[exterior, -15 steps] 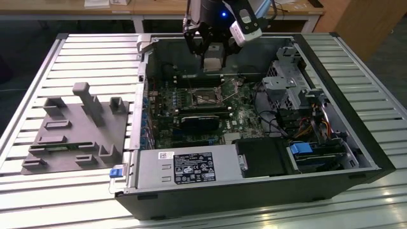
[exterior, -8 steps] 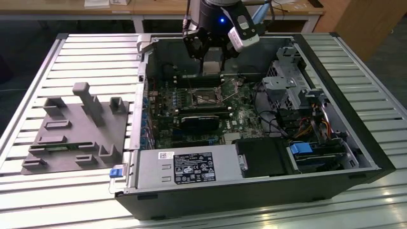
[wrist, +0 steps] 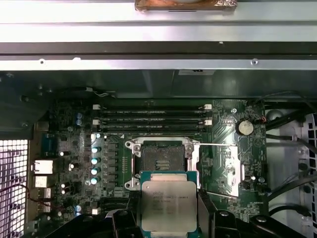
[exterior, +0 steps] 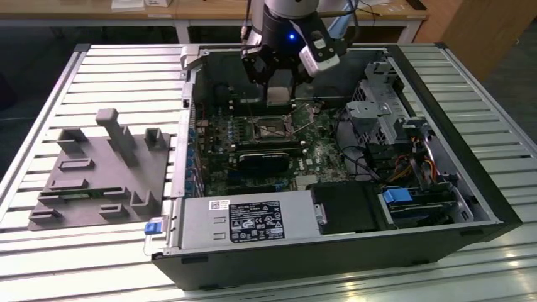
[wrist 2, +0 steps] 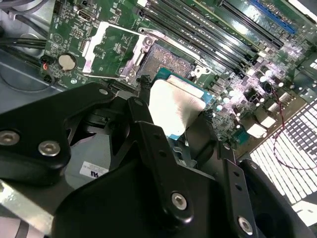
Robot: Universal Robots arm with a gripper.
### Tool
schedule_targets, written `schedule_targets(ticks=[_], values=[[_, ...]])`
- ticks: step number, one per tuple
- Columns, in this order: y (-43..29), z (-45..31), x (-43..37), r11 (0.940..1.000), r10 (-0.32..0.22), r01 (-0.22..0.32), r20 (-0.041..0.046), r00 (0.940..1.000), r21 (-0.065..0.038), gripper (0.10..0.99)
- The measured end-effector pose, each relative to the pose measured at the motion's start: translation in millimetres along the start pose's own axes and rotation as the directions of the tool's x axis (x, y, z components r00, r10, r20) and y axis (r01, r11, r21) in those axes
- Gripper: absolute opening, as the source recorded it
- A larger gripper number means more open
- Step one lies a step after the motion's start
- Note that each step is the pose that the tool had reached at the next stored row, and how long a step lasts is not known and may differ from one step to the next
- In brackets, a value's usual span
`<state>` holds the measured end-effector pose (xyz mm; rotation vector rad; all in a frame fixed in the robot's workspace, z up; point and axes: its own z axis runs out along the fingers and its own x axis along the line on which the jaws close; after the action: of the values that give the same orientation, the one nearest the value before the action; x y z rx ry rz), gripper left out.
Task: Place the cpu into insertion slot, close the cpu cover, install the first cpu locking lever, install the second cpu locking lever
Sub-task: 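Place the cpu into insertion slot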
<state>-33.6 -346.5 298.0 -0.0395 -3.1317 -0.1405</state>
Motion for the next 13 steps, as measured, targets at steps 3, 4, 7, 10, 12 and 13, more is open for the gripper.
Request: schedule_targets(ticks=[3, 4, 7, 10, 12, 13], values=[[-0.5, 5.4, 0.2, 1.0, 0.001, -0.001, 0.0007, 1.0, 0.0, 0.537], [-0.6, 7.0, 0.2, 1.0, 0.004, -0.004, 0.001, 1.0, 0.0, 0.537], [-1.0, 10.8, 0.2, 0.9993, 0.037, -0.037, 0.0039, 0.9993, 0.0, 0.537], [-1.2, 13.9, 0.2, 0.9957, 0.092, -0.092, 0.0089, 0.9957, -0.001, 0.537], [-1.4, 15.8, 0.2, 0.9918, 0.128, -0.128, 0.0121, 0.9917, -0.002, 0.537], [-1.5, 16.8, 0.1, 0.9893, 0.146, -0.146, 0.0136, 0.9892, -0.002, 0.537]])
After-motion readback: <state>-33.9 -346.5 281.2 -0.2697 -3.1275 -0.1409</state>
